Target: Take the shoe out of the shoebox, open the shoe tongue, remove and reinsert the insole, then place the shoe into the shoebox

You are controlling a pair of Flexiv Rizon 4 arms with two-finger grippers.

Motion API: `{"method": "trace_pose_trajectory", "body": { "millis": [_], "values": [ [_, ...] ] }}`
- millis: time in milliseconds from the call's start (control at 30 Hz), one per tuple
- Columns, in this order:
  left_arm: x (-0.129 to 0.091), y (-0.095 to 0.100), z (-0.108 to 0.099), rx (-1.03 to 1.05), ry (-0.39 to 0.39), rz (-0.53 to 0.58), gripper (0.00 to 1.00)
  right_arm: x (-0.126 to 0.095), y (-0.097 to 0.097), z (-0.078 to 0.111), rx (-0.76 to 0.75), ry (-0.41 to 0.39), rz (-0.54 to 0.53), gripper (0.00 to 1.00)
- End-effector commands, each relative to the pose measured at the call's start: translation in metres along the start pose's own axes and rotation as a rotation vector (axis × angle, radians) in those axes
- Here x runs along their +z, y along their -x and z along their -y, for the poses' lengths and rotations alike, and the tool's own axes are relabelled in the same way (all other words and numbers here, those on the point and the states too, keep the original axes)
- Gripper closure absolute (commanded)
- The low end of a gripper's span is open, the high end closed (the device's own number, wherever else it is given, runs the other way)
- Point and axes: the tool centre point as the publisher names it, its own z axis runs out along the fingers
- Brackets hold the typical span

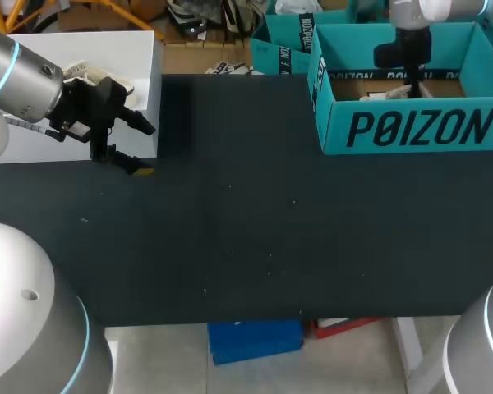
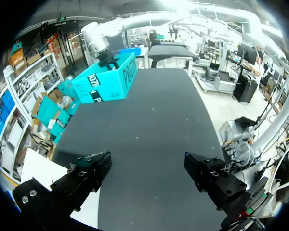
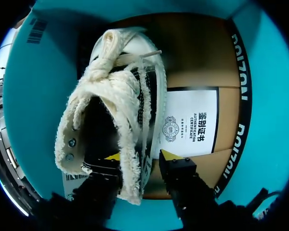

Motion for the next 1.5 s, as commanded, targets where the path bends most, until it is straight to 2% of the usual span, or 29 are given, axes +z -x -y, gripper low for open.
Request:
{"method": "trace_pose_trajectory", "body": {
  "millis": [33,200,367,633,867,1100,1267,1500],
  "values": [
    [0.001,-0.001,-0.001,0.002,0.000,0.006,0.00,-0.012,0.006,0.006,0.012,-0.006,0.005,0.00],
    [0.001,-0.001,-0.001,0.002,0.000,0.006,0.00,-0.030,0.008,0.020,0.050,-0.008,0.033,0.00],
    [0.001,-0.001,-0.001,0.002,0.000,0.006,0.00,-0.059,0.007,0.031,0.079,0.013,0.072,0.00],
    [0.001,-0.001,-0.001,0.002,0.000,0.006,0.00,-0.124,-0.010,0.047,0.148,0.117,0.132,0.00],
    [0.001,-0.001,-0.001,0.002,0.000,0.006,0.00,-0.176,-0.045,0.045,0.176,0.263,0.181,0.00],
    [0.001,-0.001,-0.001,0.002,0.000,0.006,0.00,-0.218,-0.093,0.025,0.182,0.406,0.245,0.00],
    [0.001,-0.001,-0.001,0.002,0.000,0.006,0.00,-0.236,-0.124,0.012,0.161,0.478,0.315,0.00],
    [0.001,-0.001,-0.001,0.002,0.000,0.006,0.00,-0.242,-0.166,0.003,0.158,0.613,0.379,0.00]
  ]
}}
